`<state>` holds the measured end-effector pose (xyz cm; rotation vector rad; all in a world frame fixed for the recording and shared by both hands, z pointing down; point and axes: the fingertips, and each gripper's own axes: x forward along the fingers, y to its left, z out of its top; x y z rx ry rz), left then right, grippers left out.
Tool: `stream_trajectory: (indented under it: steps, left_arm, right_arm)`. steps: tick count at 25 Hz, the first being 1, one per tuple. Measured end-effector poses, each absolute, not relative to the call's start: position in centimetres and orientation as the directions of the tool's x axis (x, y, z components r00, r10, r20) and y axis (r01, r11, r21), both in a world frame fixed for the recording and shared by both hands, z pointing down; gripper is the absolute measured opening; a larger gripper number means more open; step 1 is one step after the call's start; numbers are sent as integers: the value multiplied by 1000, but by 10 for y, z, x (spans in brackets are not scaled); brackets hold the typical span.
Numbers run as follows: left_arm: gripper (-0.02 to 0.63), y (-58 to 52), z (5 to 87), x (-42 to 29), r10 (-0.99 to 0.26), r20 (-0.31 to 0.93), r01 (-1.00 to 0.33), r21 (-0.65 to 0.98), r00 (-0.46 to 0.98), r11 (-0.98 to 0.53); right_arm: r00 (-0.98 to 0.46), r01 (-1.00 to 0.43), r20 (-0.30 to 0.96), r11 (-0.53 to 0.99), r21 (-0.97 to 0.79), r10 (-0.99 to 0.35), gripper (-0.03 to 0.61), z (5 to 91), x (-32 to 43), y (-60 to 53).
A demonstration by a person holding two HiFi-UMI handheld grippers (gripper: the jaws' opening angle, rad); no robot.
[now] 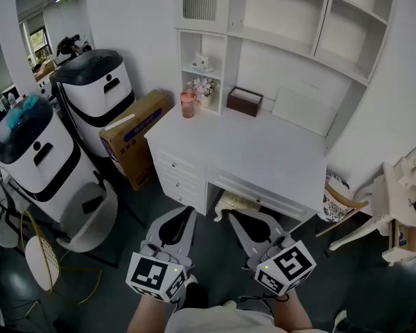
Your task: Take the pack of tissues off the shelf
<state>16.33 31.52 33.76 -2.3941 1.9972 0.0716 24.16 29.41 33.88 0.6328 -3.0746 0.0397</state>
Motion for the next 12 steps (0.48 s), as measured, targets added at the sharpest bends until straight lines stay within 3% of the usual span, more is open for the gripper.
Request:
stream_trajectory:
  steps: [12]
  left_arm:
    - [2, 292, 341, 152, -977, -37, -977, 7, 212, -212]
  right_arm:
    - [-907, -421, 10, 907, -29, -421, 0, 340, 228, 273]
